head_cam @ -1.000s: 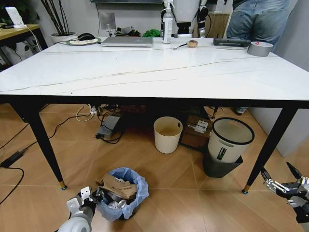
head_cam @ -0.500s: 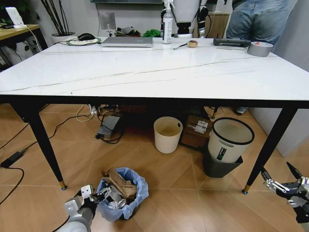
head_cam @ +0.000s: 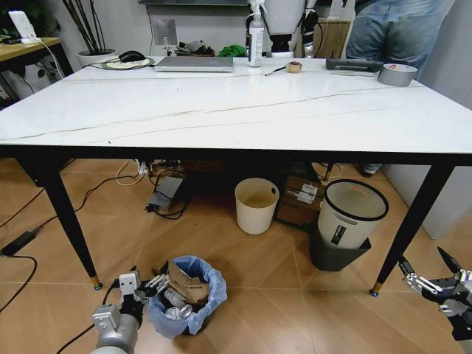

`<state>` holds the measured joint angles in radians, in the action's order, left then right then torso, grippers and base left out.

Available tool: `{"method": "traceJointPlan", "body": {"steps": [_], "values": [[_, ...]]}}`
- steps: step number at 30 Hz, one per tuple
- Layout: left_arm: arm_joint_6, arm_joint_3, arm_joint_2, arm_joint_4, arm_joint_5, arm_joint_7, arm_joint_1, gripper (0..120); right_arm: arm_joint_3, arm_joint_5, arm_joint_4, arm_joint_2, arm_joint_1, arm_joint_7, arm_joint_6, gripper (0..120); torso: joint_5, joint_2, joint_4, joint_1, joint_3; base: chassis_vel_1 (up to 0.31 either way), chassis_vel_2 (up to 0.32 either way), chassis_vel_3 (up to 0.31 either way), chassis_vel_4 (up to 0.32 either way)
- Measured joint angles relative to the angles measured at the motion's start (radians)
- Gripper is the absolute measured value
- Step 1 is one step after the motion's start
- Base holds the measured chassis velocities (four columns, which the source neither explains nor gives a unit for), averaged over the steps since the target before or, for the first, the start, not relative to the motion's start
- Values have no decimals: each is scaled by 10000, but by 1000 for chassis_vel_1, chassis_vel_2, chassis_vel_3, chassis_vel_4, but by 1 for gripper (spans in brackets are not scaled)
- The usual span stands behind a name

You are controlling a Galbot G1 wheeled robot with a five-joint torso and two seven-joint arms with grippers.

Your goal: Pick up the trash bin and place the trash from the table into it.

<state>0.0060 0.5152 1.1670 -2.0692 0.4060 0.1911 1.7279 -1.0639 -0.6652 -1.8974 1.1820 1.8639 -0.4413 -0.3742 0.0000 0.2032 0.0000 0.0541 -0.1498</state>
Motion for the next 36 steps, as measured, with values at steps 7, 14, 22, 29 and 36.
{"method": "traceJointPlan", "body": {"steps": [7,14,22,29,36], "values": [[-610,-40,-3,-603,-966,-344,98,100,0,0,0,0,0,0,0,100,1,1,0,0,-1,0,0,0,0],[-606,96,-58,-852,-933,-155,415,100,0,0,0,0,0,0,0,100,-1,2,0,1,-1,0,0,0,0],[-438,112,-52,-897,-939,-66,505,100,0,0,0,0,0,0,0,100,0,3,0,1,-2,0,0,0,0],[-424,113,-52,-897,-921,-58,501,100,0,0,0,0,0,0,0,100,0,3,0,1,-2,0,0,0,0],[-417,112,-52,-890,-909,-53,498,100,0,0,0,0,0,0,-1,100,0,3,0,1,-2,0,0,0,0]]}}
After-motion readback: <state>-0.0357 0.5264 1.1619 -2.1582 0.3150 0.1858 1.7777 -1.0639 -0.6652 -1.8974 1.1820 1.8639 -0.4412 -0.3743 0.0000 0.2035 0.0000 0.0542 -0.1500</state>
